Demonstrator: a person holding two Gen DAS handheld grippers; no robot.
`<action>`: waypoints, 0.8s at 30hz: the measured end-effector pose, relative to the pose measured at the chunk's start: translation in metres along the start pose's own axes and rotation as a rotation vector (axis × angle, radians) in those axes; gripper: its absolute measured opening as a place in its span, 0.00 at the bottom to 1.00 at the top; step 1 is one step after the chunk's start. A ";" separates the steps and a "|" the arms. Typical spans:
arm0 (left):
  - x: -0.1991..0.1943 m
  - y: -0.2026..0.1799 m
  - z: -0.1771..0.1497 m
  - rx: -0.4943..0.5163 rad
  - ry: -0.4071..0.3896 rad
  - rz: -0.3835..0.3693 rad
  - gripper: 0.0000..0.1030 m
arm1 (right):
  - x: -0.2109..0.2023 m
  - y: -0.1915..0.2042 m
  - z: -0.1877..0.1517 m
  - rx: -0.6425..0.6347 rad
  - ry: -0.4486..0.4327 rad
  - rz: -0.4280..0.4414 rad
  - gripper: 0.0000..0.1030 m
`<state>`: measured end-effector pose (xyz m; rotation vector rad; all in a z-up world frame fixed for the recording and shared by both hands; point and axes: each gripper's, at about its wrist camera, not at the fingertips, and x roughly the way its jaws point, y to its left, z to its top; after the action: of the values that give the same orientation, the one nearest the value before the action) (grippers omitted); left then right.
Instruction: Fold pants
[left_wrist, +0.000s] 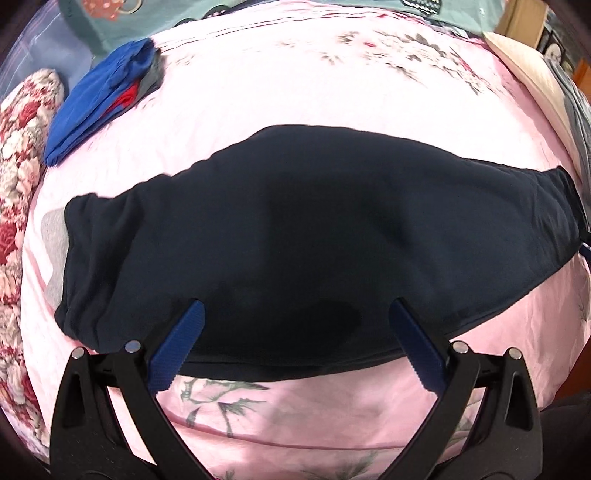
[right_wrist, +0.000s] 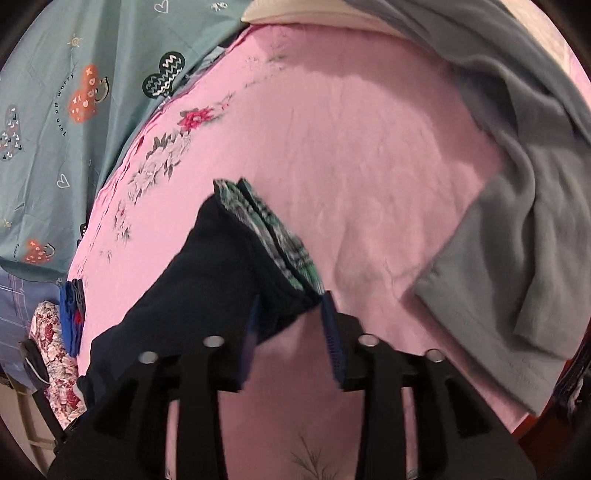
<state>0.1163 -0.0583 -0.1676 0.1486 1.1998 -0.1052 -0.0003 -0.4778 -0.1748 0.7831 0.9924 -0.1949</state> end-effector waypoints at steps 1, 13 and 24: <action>-0.001 -0.003 0.001 0.006 0.000 0.000 0.98 | 0.003 -0.001 -0.001 0.008 -0.004 0.017 0.41; -0.011 -0.020 0.006 0.045 -0.017 0.007 0.98 | 0.014 0.003 0.013 0.033 -0.073 0.075 0.17; -0.014 0.004 0.005 -0.019 -0.040 0.014 0.98 | -0.051 0.152 -0.015 -0.531 -0.313 0.024 0.15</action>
<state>0.1160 -0.0550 -0.1522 0.1372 1.1593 -0.0843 0.0349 -0.3684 -0.0615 0.2654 0.6894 -0.0258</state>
